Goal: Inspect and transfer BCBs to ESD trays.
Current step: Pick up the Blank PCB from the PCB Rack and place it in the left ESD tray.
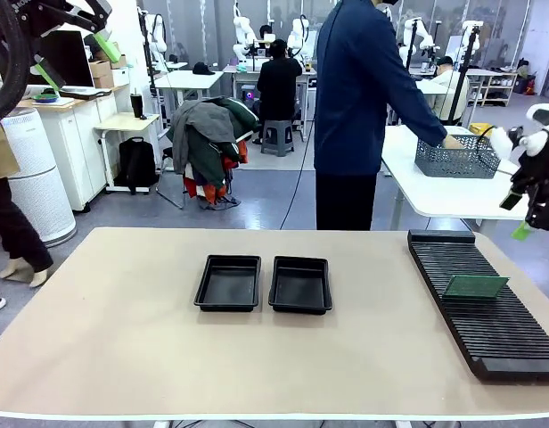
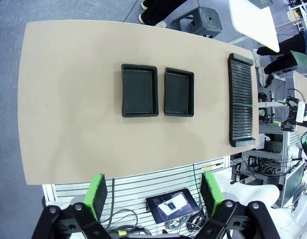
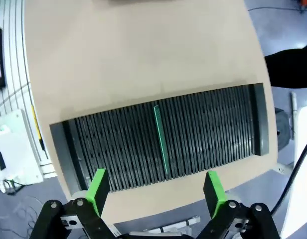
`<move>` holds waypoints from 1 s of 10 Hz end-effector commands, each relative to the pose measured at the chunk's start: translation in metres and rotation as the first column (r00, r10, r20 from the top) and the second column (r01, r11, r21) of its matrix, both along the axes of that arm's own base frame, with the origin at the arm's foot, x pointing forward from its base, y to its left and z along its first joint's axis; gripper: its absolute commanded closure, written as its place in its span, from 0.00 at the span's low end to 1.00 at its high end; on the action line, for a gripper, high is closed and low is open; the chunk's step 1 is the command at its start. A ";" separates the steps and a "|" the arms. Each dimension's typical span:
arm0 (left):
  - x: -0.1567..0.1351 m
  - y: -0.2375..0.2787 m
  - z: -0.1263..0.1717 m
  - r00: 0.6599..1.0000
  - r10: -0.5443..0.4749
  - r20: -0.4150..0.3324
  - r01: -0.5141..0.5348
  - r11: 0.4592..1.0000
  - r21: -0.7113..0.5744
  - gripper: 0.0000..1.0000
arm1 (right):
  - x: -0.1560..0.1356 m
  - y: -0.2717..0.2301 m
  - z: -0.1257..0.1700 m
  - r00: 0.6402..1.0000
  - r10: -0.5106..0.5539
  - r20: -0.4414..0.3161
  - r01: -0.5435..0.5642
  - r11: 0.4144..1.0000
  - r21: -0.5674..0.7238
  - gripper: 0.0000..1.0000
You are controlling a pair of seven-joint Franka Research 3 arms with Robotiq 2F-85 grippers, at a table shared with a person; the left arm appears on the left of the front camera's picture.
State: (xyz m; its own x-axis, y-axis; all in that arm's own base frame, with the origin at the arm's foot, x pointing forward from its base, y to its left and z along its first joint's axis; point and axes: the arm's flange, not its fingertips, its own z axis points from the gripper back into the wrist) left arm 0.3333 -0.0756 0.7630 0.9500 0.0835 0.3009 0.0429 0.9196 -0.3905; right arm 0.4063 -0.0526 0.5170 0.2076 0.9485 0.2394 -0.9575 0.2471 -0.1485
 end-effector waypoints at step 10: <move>0.000 0.000 -0.001 1.000 -0.008 0.003 0.008 1.000 0.003 0.00 | 0.042 0.015 -0.115 0.981 0.173 -0.090 -0.187 0.964 -0.187 0.00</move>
